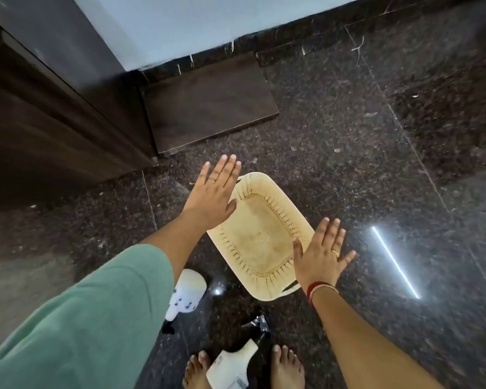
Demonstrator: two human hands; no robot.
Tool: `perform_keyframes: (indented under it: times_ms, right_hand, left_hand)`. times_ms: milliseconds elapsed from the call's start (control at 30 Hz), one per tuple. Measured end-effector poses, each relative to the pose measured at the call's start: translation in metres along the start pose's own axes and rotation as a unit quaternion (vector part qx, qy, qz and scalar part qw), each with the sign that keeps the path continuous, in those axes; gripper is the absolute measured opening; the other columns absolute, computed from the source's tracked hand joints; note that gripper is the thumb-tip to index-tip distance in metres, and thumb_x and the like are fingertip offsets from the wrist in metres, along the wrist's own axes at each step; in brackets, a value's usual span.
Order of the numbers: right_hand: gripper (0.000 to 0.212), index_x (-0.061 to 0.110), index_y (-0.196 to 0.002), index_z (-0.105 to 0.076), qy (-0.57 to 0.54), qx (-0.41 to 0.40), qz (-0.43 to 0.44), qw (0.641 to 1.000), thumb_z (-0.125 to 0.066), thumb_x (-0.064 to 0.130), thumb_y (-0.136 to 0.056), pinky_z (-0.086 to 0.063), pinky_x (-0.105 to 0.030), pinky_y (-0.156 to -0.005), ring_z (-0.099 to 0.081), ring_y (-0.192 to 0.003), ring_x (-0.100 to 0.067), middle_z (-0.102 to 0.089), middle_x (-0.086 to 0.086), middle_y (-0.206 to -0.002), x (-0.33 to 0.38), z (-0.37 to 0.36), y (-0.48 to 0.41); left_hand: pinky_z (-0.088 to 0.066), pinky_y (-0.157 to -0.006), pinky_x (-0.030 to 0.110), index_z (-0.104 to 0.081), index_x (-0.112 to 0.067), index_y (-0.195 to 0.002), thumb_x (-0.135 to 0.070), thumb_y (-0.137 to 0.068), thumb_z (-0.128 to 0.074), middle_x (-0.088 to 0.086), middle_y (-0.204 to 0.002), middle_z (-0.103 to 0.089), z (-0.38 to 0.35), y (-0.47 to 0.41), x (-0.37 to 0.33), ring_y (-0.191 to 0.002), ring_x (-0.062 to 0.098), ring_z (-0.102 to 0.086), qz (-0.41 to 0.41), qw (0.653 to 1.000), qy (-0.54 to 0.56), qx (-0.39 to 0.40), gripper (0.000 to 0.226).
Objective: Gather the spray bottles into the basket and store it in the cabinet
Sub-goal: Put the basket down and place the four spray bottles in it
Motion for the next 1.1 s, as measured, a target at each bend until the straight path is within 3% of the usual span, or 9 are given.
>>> perform_keyframes:
  times_ms: [167,300,467,533,600,700,833,967,1100]
  right_hand:
    - [0.080,0.017,-0.149,0.011,-0.052,0.067,-0.150,0.985,-0.045,0.035,-0.094,-0.009,-0.067,-0.109,0.006,-0.145,-0.037,0.017,-0.008,-0.159,-0.027,-0.040,-0.015]
    - [0.076,0.020,-0.150,-0.003,-0.147,0.013,-0.161,0.976,-0.038,-0.004,-0.086,-0.025,-0.063,-0.108,-0.011,-0.143,-0.040,0.002,-0.012,-0.159,-0.024,-0.050,-0.018]
    - [0.075,0.011,-0.145,-0.019,-0.239,-0.055,-0.152,0.958,-0.033,-0.018,-0.078,-0.042,-0.053,-0.097,-0.040,-0.121,-0.049,-0.021,-0.024,-0.147,-0.015,-0.057,-0.025]
    - [0.068,0.009,-0.141,-0.024,-0.264,-0.069,-0.141,0.952,-0.032,-0.017,-0.079,-0.046,-0.049,-0.087,-0.050,-0.106,-0.044,-0.032,-0.022,-0.137,-0.011,-0.055,-0.032]
    - [0.059,0.009,-0.137,-0.029,-0.272,-0.066,-0.114,0.953,-0.031,-0.013,-0.082,-0.047,-0.047,-0.087,-0.052,-0.105,-0.038,-0.041,-0.020,-0.131,-0.006,-0.052,-0.042]
    - [0.045,0.017,-0.135,-0.036,-0.327,-0.037,-0.084,0.941,-0.034,0.001,-0.092,-0.050,-0.048,-0.089,-0.058,-0.104,-0.031,-0.056,-0.016,-0.123,0.006,-0.043,-0.058]
    - [0.043,0.020,-0.134,-0.043,-0.447,-0.048,-0.151,0.881,-0.051,0.015,-0.092,-0.049,-0.044,-0.095,-0.059,-0.108,-0.025,-0.059,-0.008,-0.124,0.025,-0.035,-0.067]
    - [0.035,0.011,-0.123,-0.053,-0.339,-0.002,-0.159,0.927,-0.053,0.022,-0.090,-0.051,-0.044,-0.090,-0.062,-0.100,-0.032,-0.065,-0.015,-0.113,0.032,-0.051,-0.047]
    - [0.029,0.003,-0.117,-0.055,-0.268,-0.016,-0.099,0.958,-0.047,0.019,-0.095,-0.047,-0.040,-0.086,-0.060,-0.105,-0.038,-0.064,-0.022,-0.113,0.050,-0.056,-0.034]
  left_hand:
    - [0.000,-0.115,0.048,0.014,-0.009,-0.145,-0.038,-0.093,-0.033,0.009,-0.157,0.011,-0.050,-0.012,-0.004,-0.144,0.024,0.012,0.025,0.999,0.005,0.026,0.076]
    - [-0.006,-0.115,0.054,0.017,-0.011,-0.145,-0.031,-0.092,-0.035,0.006,-0.157,0.016,-0.075,-0.011,-0.012,-0.144,0.023,0.014,0.043,0.997,0.041,0.051,0.076]
    - [-0.019,-0.114,0.052,0.018,-0.011,-0.144,-0.021,-0.088,-0.042,0.007,-0.157,0.016,-0.081,-0.015,-0.013,-0.144,0.028,0.007,0.073,0.994,0.058,0.050,0.082]
    - [-0.035,-0.107,0.048,0.017,-0.010,-0.144,-0.011,-0.084,-0.052,0.009,-0.157,0.007,-0.079,-0.018,-0.010,-0.142,0.032,-0.011,0.096,0.993,0.052,0.055,0.091]
    - [-0.050,-0.089,0.041,0.017,-0.011,-0.144,-0.002,-0.075,-0.065,0.011,-0.155,-0.004,-0.077,-0.019,0.000,-0.130,0.034,-0.032,0.140,0.987,0.055,0.063,0.108]
    - [-0.053,-0.072,0.037,0.021,-0.018,-0.144,0.009,-0.064,-0.071,0.015,-0.148,-0.012,-0.077,-0.010,0.022,-0.114,0.036,-0.046,0.206,0.968,0.093,0.108,0.124]
    - [-0.049,-0.065,0.036,0.014,-0.018,-0.146,0.013,-0.065,-0.067,0.019,-0.138,-0.024,-0.083,0.012,0.048,-0.100,0.034,-0.054,0.258,0.952,0.113,0.117,0.119]
    - [-0.051,-0.064,0.038,0.011,-0.018,-0.146,0.012,-0.065,-0.067,0.020,-0.136,-0.027,-0.089,0.034,0.062,-0.095,0.035,-0.057,0.293,0.942,0.123,0.107,0.116]
    - [-0.053,-0.064,0.039,0.013,-0.018,-0.146,0.010,-0.064,-0.068,0.020,-0.137,-0.027,-0.098,0.054,0.074,-0.092,0.035,-0.059,0.310,0.937,0.128,0.097,0.118]
Point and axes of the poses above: each hand's wrist, its own y-axis away from the middle knuckle, its own z-axis out of the back of the hand, x = y × z, the point moved 4 cm from there along -y, towards the middle knuckle
